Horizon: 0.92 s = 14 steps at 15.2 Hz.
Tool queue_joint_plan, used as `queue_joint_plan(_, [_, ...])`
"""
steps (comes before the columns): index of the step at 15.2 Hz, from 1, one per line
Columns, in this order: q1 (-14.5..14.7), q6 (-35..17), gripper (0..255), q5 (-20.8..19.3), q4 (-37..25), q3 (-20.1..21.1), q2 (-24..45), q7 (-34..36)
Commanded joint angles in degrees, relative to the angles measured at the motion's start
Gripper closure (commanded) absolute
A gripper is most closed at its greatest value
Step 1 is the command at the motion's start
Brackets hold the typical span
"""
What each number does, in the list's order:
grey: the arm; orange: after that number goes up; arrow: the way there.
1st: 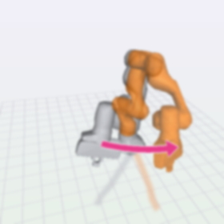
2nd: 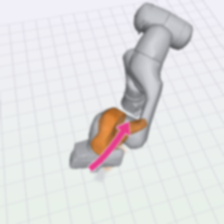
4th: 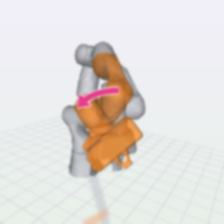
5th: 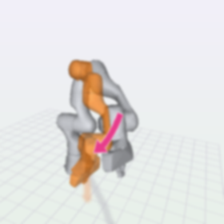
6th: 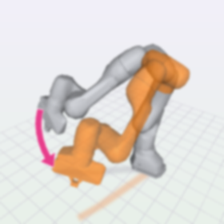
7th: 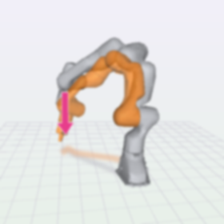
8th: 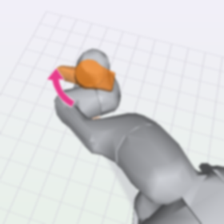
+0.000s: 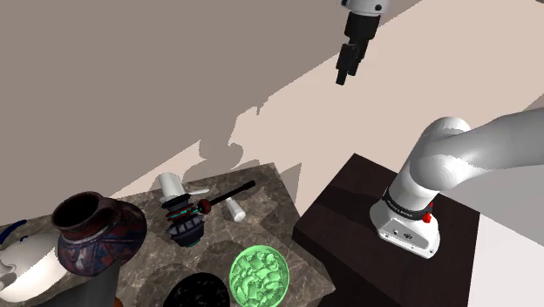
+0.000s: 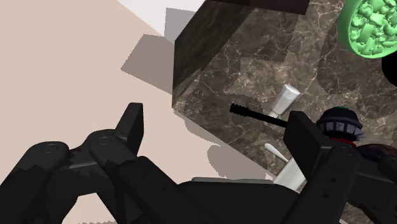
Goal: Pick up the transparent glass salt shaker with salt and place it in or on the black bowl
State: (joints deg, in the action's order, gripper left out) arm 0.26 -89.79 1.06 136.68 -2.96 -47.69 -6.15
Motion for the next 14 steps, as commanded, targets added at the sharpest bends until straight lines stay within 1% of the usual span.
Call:
queue_joint_plan(1, [0.0, 0.0, 0, 0.0, 0.0, 0.0, 0.0, 0.0])
queue_joint_plan(8, [1.7, -12.2, 0, 3.6, 8.4, 7.2, 3.1, 7.9])
queue_joint_plan(14, [3.0, -23.7, 0, 6.1, 12.4, 13.6, 10.0, 14.8])
